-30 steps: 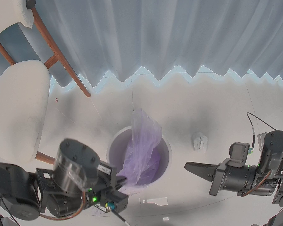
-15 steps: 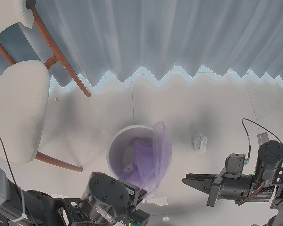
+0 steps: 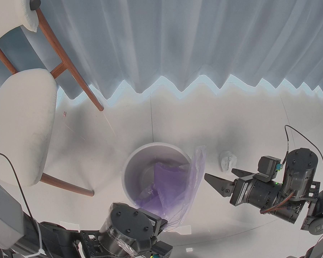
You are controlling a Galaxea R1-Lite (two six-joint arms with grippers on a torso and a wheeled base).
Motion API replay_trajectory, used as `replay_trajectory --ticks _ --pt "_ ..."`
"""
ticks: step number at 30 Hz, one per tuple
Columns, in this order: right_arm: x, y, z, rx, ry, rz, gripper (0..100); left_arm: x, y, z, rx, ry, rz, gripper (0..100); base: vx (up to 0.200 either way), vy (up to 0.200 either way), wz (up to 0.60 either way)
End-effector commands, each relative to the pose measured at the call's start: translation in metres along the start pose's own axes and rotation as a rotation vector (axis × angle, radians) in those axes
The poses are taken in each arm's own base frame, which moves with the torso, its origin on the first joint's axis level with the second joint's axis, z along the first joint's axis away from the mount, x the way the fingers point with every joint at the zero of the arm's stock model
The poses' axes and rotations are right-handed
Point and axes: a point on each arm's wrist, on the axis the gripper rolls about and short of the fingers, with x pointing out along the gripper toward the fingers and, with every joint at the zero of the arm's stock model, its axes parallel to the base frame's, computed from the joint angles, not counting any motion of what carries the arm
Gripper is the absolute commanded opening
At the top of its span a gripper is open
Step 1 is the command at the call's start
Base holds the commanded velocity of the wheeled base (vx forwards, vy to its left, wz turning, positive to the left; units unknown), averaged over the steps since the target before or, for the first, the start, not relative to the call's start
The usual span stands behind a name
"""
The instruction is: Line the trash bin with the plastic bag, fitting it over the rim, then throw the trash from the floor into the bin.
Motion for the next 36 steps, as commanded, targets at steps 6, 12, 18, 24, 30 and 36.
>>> replay_trajectory --ticks 6,12,18,24,30,36 --pt "0.022 -0.012 -0.011 -0.008 0.041 -0.097 100 -0.003 -0.010 -0.006 -0.045 -0.014 0.139 0 0.000 0.000 0.00" --pt "0.028 -0.014 -0.015 -0.017 0.034 -0.160 100 -0.005 -0.015 -0.008 -0.047 -0.012 0.159 0 0.000 0.000 0.00" --pt "0.032 -0.013 0.000 0.009 -0.042 -0.147 100 -0.007 -0.016 -0.007 -0.045 -0.008 0.164 0 0.000 0.000 0.00" --pt "0.037 -0.012 0.004 0.022 -0.103 -0.124 100 -0.009 -0.021 0.004 -0.023 -0.013 0.166 0 0.000 0.000 0.00" --pt "0.047 -0.018 -0.009 0.010 -0.056 -0.152 100 -0.007 -0.021 0.006 -0.027 -0.020 0.188 0 0.000 0.000 0.00" --pt "0.048 -0.017 -0.010 0.010 -0.057 -0.150 100 -0.008 -0.030 0.004 -0.014 -0.012 0.169 0 0.000 0.000 0.00"
